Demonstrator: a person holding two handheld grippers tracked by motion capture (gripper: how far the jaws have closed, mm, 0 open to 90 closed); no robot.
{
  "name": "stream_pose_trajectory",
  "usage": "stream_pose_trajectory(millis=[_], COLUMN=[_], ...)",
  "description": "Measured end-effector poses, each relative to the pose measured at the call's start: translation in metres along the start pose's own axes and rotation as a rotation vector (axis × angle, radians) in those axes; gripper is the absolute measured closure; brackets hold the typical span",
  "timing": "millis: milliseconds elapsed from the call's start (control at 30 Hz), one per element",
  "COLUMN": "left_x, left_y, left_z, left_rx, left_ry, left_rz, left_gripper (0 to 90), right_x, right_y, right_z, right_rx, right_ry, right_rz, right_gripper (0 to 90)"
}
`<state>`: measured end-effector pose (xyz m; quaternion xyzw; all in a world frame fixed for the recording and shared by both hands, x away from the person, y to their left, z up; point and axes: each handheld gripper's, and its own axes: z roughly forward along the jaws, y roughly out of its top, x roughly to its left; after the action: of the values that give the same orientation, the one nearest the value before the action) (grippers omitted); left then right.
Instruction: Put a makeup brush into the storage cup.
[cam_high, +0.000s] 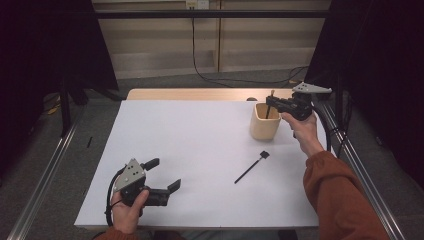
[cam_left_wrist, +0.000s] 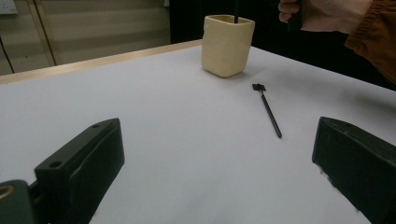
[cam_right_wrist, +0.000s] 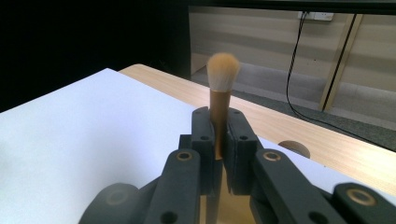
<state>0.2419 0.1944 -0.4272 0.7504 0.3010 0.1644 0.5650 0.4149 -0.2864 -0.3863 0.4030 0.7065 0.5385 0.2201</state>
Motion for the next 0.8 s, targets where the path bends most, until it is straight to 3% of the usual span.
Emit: stream_pose_trajectory(millis=[267,333,433,467,533,700,800], left_x=[0.0000,-0.0002,-0.0006,-0.0006,0.0002,0.0003,0.0000], left_y=[0.0001,0.0006,0.0004,0.0004,0.0005,0.0003,0.0003], left_z=[0.0009,0.0022,0.0027,0.0023,0.0014,0.0013,0.0010], left_rx=[-0.003,0.001,0.002,-0.001,0.002,0.004,0.001], left_ry=[0.000,-0.001,-0.005,-0.003,-0.001,0.001,-0.007], left_rz=[-0.004,0.002,0.008,0.002,0.004,0.008,0.007], left_gripper=[2.2,2.2,2.2,2.2,2.2,2.2,2.1], right_x=[-0.0002,-0.0007,0.0000,0.0008,0.0008,0.0018,0.0018], right_y=[-0.0029,-0.0036,-0.0039,-0.0034,-0.0031,-0.0028,-0.0022], right_z=[0.0025,0.0031,0.0035,0.0041,0.0038,0.0026,0.0018], right_rx=[0.008,0.003,0.003,0.005,0.003,-0.017,-0.026], right_ry=[0.003,-0.006,-0.007,-0.014,-0.006,-0.015,-0.019], right_rz=[0.009,0.020,0.019,0.018,0.016,0.018,0.015], right_gripper=[82.3,74.1,70.0,56.0,50.6,26.3,17.7])
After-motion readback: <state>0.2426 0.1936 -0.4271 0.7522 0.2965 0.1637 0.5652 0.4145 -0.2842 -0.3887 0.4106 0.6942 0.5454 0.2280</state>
